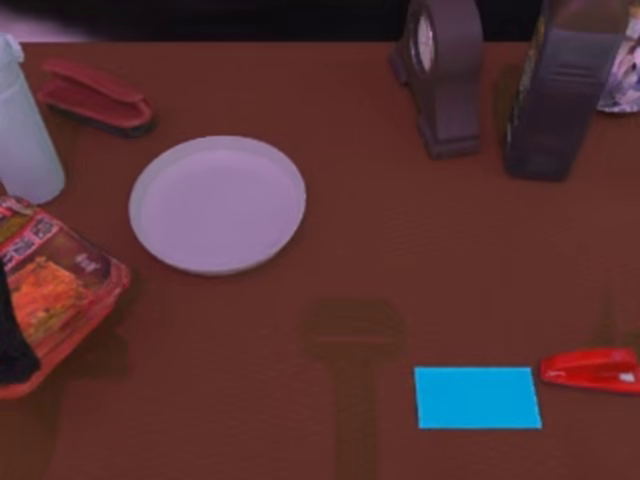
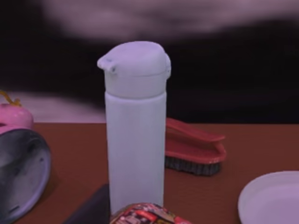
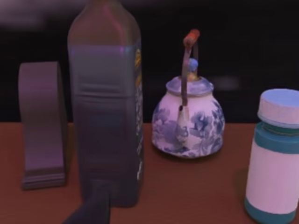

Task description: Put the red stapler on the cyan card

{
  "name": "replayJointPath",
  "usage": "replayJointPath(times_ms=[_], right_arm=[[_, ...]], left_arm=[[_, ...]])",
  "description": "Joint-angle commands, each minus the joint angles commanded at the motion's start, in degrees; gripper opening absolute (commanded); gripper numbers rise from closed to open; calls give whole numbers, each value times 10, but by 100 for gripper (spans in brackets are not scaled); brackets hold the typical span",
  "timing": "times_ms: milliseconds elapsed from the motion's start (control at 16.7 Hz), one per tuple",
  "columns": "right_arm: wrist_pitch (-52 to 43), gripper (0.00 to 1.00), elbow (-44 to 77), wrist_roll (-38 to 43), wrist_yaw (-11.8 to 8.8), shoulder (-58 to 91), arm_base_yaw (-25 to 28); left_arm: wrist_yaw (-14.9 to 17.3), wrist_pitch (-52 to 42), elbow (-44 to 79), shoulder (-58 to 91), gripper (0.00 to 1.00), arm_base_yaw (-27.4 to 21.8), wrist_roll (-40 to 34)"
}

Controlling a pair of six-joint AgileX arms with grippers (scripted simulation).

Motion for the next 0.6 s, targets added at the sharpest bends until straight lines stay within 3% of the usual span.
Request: replayJointPath(times_ms=[300, 600], right_arm=[[-32, 100, 34, -33, -1, 37, 9], [-163, 100, 173, -169, -1, 219, 43]], left_arm=[[0, 0, 0, 0, 100, 0, 0], [0, 0, 0, 0, 100, 0, 0]])
